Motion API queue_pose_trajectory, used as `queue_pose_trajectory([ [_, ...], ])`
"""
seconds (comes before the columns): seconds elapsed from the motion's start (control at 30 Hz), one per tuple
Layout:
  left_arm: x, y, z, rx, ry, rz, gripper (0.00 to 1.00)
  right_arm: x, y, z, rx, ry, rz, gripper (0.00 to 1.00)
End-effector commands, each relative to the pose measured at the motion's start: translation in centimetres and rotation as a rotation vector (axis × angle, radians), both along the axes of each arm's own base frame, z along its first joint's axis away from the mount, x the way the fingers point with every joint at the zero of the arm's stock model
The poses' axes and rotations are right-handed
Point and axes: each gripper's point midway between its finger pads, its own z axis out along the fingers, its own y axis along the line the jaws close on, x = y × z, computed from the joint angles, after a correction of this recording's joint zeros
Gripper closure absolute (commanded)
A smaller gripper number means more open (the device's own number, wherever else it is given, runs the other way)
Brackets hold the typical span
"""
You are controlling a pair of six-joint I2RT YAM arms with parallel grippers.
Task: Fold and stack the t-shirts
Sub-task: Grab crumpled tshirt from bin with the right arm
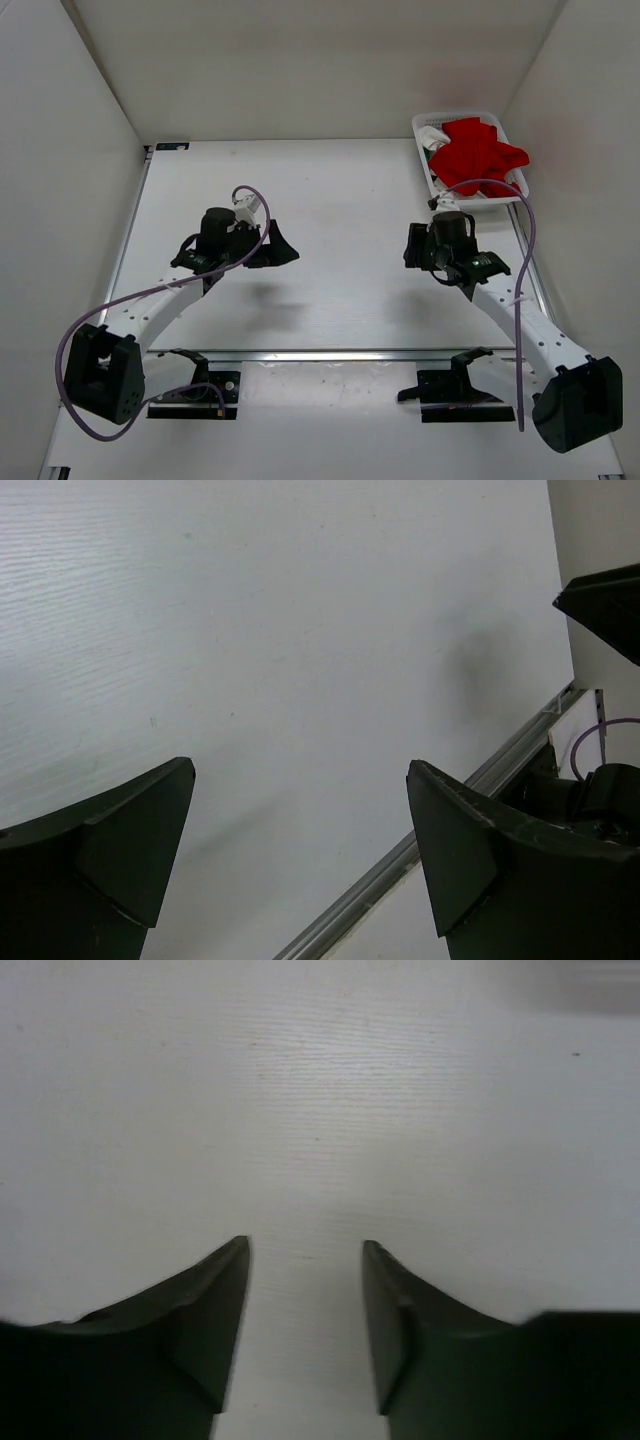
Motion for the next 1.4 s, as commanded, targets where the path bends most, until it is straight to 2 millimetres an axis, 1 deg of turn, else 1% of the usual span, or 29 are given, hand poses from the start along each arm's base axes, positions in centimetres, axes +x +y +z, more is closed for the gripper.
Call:
queue_pose_trajectory([
  [0.0, -0.3, -0.9, 2.5, -0.091, -0.109, -0.044, 0.01, 1.8, 0.6, 2.5, 0.012, -0.054, -0.007, 0.6],
  [0.03, -0.7, -1.0, 2.4, -0.118, -0.099, -0.048, 0.01, 2.5, 0.9, 3.5, 0.019, -0.067, -0.005, 0.64],
  [0.07, -0.6, -1.0, 2.6, -0.135, -0.123, -0.043, 0.01, 2.6, 1.0, 3.1, 0.012, -0.043, -0.006, 0.73],
  [0.1, -0.8, -1.4, 2.5, -0.136, -0.127, -0.047, 0.01, 3.4, 1.4, 4.4, 0.025, -0.044, -0.017, 0.79],
  [0.17, -0.7, -1.7, 2.4, -0.127, -0.133, -0.044, 0.01, 4.4, 2.4, 5.8, 0.03, -0.063, 0.009, 0.82],
  [0.23, -1.4, -2.4, 2.3, -0.186, -0.119, -0.055, 0.01, 5.4, 3.1, 7.7, 0.037, -0.107, 0.019, 0.87],
  [0.27, -1.4, -2.7, 2.6, -0.205, -0.145, -0.062, 0.13, 6.5, 3.1, 9.1, 0.034, -0.157, 0.019, 0.91],
  [0.3, -1.6, -2.9, 2.6, -0.213, -0.149, -0.066, 0.29, 7.5, 2.3, 9.2, 0.027, -0.157, -0.017, 0.98],
  [0.33, -1.6, -3.0, 1.9, -0.195, -0.146, -0.063, 0.59, 9.3, 0.6, 11.7, 0.027, -0.198, -0.092, 1.0],
  [0.37, -1.6, -2.9, 1.5, -0.181, -0.149, -0.058, 0.63, 10.2, -0.3, 12.0, 0.015, -0.206, -0.119, 1.0],
  [0.4, -1.8, -2.8, 0.9, -0.162, -0.145, -0.051, 0.67, 11.7, -2.5, 12.6, 0.018, -0.22, -0.192, 1.0],
  [0.43, -1.8, -2.6, 0.1, -0.146, -0.143, -0.043, 0.67, 12.5, -3.7, 12.8, 0.022, -0.223, -0.222, 1.0],
  [0.5, -2.0, -2.3, -0.3, -0.158, -0.151, -0.042, 0.69, 14.8, -7.9, 13.0, 0.065, -0.232, -0.303, 1.0],
  [0.53, -1.9, -2.2, -0.5, -0.148, -0.155, -0.039, 0.69, 15.6, -8.8, 12.8, 0.071, -0.236, -0.331, 1.0],
  [0.57, -1.9, -2.1, -0.5, -0.135, -0.17, -0.036, 0.66, 16.6, -10.3, 13.0, 0.067, -0.235, -0.357, 0.98],
  [0.6, -2.1, -2.0, -0.8, -0.126, -0.168, -0.038, 0.62, 17.5, -11.9, 12.6, 0.052, -0.225, -0.388, 0.91],
  [0.63, -2.5, -2.0, -1.2, -0.121, -0.16, -0.046, 0.6, 18.7, -13.4, 12.5, 0.027, -0.235, -0.42, 0.8],
  [0.67, -2.5, -2.1, -1.0, -0.121, -0.173, -0.04, 0.56, 19.4, -14.6, 10.9, 0.01, -0.198, -0.436, 0.71],
  [0.7, -2.6, -2.1, -0.9, -0.128, -0.177, -0.043, 0.54, 20.2, -15.2, 11.7, -0.001, -0.215, -0.44, 0.68],
  [0.77, -2.9, -2.3, -1.5, -0.128, -0.161, -0.053, 0.54, 21.3, -17.0, 11.2, -0.028, -0.193, -0.476, 0.61],
  [0.83, -3.2, -2.6, -1.7, -0.117, -0.157, -0.069, 0.53, 22.3, -18.9, 9.8, -0.078, -0.158, -0.518, 0.57],
  [0.9, -2.9, -2.5, -1.8, -0.116, -0.153, -0.059, 0.52, 23.2, -19.7, 9.0, -0.092, -0.142, -0.526, 0.55],
  [1.0, -3.0, -2.6, -2.0, -0.124, -0.146, -0.066, 0.51, 24.1, -20.4, 6.2, -0.113, -0.063, -0.521, 0.55],
  [1.07, -3.0, -2.5, -2.1, -0.119, -0.144, -0.064, 0.52, 24.4, -20.3, 5.3, -0.123, -0.047, -0.523, 0.56],
  [1.13, -2.9, -2.4, -2.2, -0.116, -0.144, -0.059, 0.52, 24.6, -20.9, 4.6, -0.113, -0.063, -0.546, 0.59],
  [1.23, -2.8, -2.3, -2.4, -0.113, -0.14, -0.054, 0.52, 25.1, -20.9, 3.9, -0.083, -0.061, -0.542, 0.6],
  [1.27, -2.8, -2.4, -2.3, -0.116, -0.139, -0.058, 0.52, 25.6, -20.9, 3.2, -0.088, -0.043, -0.531, 0.6],
  [1.33, -2.7, -2.3, -2.0, -0.124, -0.142, -0.052, 0.52, 26.0, -20.9, 2.8, -0.096, -0.016, -0.518, 0.65],
  [1.37, -2.5, -2.2, -2.1, -0.122, -0.138, -0.044, 0.53, 26.3, -21.0, 2.9, -0.101, -0.012, -0.522, 0.76],
])
